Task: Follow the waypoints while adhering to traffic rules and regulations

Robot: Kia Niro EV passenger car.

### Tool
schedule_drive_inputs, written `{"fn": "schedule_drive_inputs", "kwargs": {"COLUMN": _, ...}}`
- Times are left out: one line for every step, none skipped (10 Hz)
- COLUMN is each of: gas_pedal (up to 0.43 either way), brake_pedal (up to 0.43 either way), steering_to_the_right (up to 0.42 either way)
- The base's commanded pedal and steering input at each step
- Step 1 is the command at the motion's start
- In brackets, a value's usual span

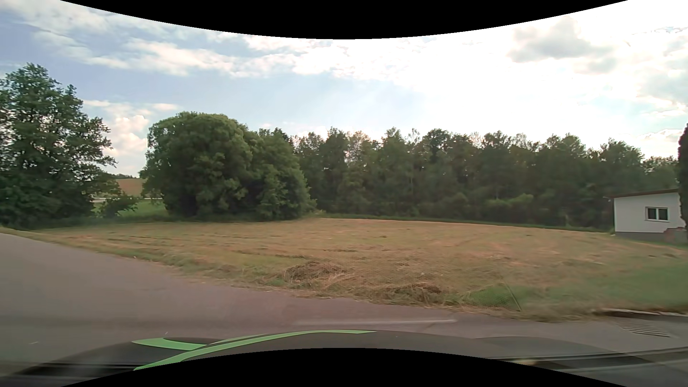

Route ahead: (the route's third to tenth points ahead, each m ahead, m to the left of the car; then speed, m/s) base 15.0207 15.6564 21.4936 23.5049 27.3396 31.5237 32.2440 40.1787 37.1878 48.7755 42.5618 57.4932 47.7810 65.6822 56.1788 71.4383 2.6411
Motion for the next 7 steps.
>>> {"fn": "schedule_drive_inputs", "kwargs": {"gas_pedal": 0.000, "brake_pedal": 0.000, "steering_to_the_right": -0.590}}
{"fn": "schedule_drive_inputs", "kwargs": {"gas_pedal": 0.000, "brake_pedal": 0.000, "steering_to_the_right": -0.589}}
{"fn": "schedule_drive_inputs", "kwargs": {"gas_pedal": 0.039, "brake_pedal": 0.000, "steering_to_the_right": -0.589}}
{"fn": "schedule_drive_inputs", "kwargs": {"gas_pedal": 0.067, "brake_pedal": 0.000, "steering_to_the_right": -0.589}}
{"fn": "schedule_drive_inputs", "kwargs": {"gas_pedal": 0.098, "brake_pedal": 0.000, "steering_to_the_right": -0.589}}
{"fn": "schedule_drive_inputs", "kwargs": {"gas_pedal": 0.130, "brake_pedal": 0.000, "steering_to_the_right": -0.583}}
{"fn": "schedule_drive_inputs", "kwargs": {"gas_pedal": 0.138, "brake_pedal": 0.000, "steering_to_the_right": -0.570}}
